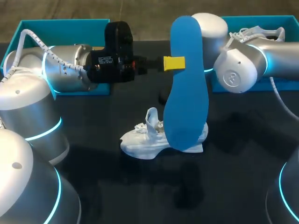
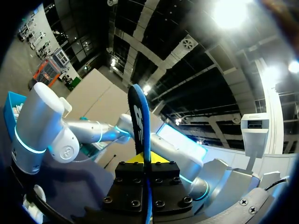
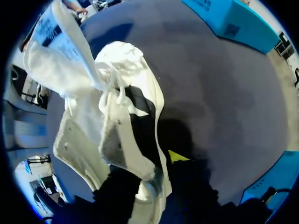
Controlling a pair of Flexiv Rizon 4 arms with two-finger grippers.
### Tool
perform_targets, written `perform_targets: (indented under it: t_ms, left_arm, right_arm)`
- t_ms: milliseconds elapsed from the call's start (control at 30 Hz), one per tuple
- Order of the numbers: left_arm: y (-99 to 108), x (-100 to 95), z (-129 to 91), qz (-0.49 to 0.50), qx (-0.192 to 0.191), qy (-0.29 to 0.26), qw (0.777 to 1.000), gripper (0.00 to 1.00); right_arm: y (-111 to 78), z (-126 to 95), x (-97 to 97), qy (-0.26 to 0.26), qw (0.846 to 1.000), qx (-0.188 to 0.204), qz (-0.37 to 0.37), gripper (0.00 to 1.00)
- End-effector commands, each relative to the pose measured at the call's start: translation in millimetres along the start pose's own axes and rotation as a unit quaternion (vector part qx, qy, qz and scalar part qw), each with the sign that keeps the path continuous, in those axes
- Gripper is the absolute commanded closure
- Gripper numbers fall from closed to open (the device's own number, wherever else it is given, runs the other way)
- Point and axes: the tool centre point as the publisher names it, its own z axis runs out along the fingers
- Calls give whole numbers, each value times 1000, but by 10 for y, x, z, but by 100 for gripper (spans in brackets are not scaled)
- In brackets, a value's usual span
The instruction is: Take the shoe out of the shoebox, open the shoe tongue, remove and reinsert the insole, then place the shoe into the shoebox
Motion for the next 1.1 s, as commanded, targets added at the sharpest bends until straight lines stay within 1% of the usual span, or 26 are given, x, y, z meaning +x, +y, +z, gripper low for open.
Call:
perform_targets:
  t_ms: [33,133,267,333,500,600,667,767,833,900,933,967,1000,1100]
  left_arm:
    - [2,-9,8,0,1,1,1000,100]
    - [2,-9,8,0,1,1,1000,100]
    - [2,-9,8,0,1,1,1000,100]
    - [2,-9,8,0,1,1,1000,100]
    - [2,-9,8,0,1,1,1000,100]
    - [2,-9,8,0,1,1,1000,100]
    - [2,-9,8,0,1,1,1000,100]
    - [2,-9,8,0,1,1,1000,100]
    - [2,-9,8,0,1,1,1000,100]
    - [2,-9,8,0,1,1,1000,100]
    - [2,-9,8,0,1,1,1000,100]
    - [2,-9,8,0,1,1,1000,100]
    - [2,-9,8,0,1,1,1000,100]
    - [2,-9,8,0,1,1,1000,100]
  right_arm:
    - [-67,-85,56,8,1000,-22,15,100]
    - [-52,-151,108,19,999,-13,31,100]
    - [-50,-253,157,27,998,-11,59,100]
    - [-64,-293,181,31,996,-22,81,100]
    - [-102,-376,234,34,985,-72,154,100]
    - [-96,-409,274,21,973,-105,203,100]
    - [-92,-415,302,12,963,-126,239,100]
    - [-83,-389,332,1,947,-138,290,100]
    - [-84,-368,345,-3,934,-145,328,100]
    - [-69,-372,347,-9,914,-158,374,100]
    - [-68,-377,343,-9,907,-170,385,100]
    - [-69,-382,331,-9,897,-187,401,100]
    - [-77,-393,302,-14,901,-200,385,100]
    - [-77,-393,302,-14,901,-200,385,100]
